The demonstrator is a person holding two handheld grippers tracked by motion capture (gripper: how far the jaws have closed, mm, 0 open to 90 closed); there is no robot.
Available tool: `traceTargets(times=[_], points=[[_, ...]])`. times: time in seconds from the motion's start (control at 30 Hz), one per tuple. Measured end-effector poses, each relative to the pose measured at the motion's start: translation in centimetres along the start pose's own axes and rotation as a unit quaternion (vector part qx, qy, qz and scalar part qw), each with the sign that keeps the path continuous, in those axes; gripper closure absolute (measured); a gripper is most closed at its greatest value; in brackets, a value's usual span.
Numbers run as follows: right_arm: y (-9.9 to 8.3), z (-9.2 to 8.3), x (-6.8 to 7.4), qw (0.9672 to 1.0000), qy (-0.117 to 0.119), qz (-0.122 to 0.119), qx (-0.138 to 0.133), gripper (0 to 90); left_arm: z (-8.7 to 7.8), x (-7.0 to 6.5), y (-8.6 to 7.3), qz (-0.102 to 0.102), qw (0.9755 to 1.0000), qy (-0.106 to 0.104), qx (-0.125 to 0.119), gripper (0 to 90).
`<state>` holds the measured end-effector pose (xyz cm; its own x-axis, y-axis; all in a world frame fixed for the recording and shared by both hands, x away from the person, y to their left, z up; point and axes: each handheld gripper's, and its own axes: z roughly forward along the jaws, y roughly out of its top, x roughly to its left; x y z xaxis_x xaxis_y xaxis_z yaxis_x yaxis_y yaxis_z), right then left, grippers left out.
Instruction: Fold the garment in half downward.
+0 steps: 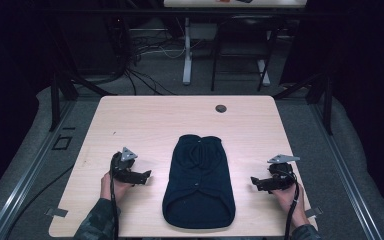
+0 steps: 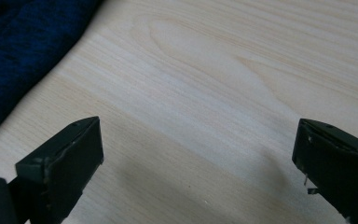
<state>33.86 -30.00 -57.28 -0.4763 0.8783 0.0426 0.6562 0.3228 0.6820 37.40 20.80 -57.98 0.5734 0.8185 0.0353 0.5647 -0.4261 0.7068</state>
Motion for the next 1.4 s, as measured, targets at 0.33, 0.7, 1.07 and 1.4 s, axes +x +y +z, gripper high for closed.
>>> traceTargets(times=[0.33, 0.7, 1.07, 1.4], points=[[0.7, -0.4, 0.5, 0.9999, 0.007, -0.009, 0.001, 2.5, -0.1, 0.3, 1.0, -0.014, 0.9996, -0.023, -0.002, 2.4], [1.7, -0.6, 1.2, 0.9997, 0.011, -0.021, -0.004, 3.1, -0.1, -0.1, 2.4, -0.001, 0.9996, -0.029, -0.004, 2.0], [3.2, -0.6, 2.0, 0.9992, 0.023, -0.032, -0.007, 4.6, 0.0, -0.4, 3.7, 0.014, 0.9995, -0.028, -0.002, 1.8], [4.6, -0.2, 2.8, 0.9984, 0.04, -0.038, -0.014, 4.4, 0.5, -0.8, 5.6, 0.031, 0.999, -0.033, -0.002, 2.0]])
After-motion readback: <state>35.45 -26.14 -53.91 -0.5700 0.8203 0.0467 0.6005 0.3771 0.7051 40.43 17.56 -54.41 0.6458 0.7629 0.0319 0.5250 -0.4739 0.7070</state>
